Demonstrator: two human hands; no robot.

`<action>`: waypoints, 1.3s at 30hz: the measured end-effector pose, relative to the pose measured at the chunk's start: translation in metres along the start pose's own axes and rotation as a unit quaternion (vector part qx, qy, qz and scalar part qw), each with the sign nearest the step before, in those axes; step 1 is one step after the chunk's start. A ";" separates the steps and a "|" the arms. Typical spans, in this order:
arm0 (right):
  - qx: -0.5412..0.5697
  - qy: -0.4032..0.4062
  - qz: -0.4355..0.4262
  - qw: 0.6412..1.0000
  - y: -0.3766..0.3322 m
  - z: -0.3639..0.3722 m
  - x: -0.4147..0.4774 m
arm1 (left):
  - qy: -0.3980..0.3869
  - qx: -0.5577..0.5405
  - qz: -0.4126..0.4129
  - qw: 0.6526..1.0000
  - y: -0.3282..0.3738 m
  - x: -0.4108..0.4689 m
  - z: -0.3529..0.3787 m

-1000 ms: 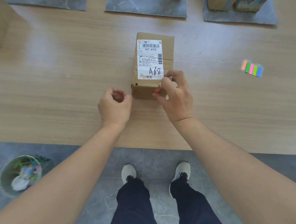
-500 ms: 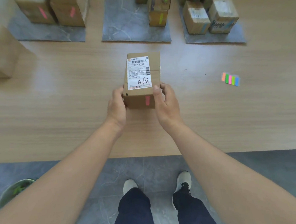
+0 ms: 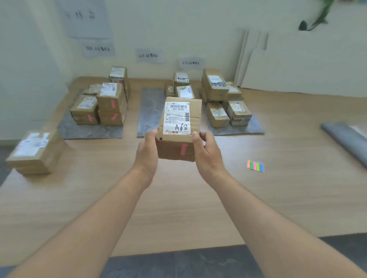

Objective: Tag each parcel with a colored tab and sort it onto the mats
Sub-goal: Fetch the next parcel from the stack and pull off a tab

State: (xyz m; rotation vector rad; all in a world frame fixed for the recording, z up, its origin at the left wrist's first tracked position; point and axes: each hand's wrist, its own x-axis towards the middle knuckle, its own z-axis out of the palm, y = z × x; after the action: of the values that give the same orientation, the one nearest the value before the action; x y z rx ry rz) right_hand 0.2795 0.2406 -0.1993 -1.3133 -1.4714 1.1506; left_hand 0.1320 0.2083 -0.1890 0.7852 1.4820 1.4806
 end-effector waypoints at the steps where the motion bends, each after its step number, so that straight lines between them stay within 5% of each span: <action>1: 0.002 -0.001 -0.002 1.000 -0.010 -0.006 0.001 | -0.002 0.000 0.003 1.000 0.012 -0.001 0.003; 20: -0.004 -0.110 -0.115 0.987 -0.136 -0.053 0.061 | 0.060 0.004 0.062 0.996 0.151 -0.007 0.023; 29: 0.018 -0.168 -0.105 0.980 -0.130 0.057 0.093 | 0.083 -0.019 0.036 0.996 0.149 0.042 -0.065; 39: 0.053 -0.088 -0.061 0.993 -0.137 0.250 0.122 | 0.065 -0.003 0.021 0.998 0.146 0.165 -0.224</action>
State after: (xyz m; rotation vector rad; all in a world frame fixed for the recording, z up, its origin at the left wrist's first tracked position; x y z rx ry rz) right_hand -0.0072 0.3319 -0.1237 -1.0580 -1.5715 1.2718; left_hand -0.1592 0.2721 -0.0898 0.7322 1.5661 1.5929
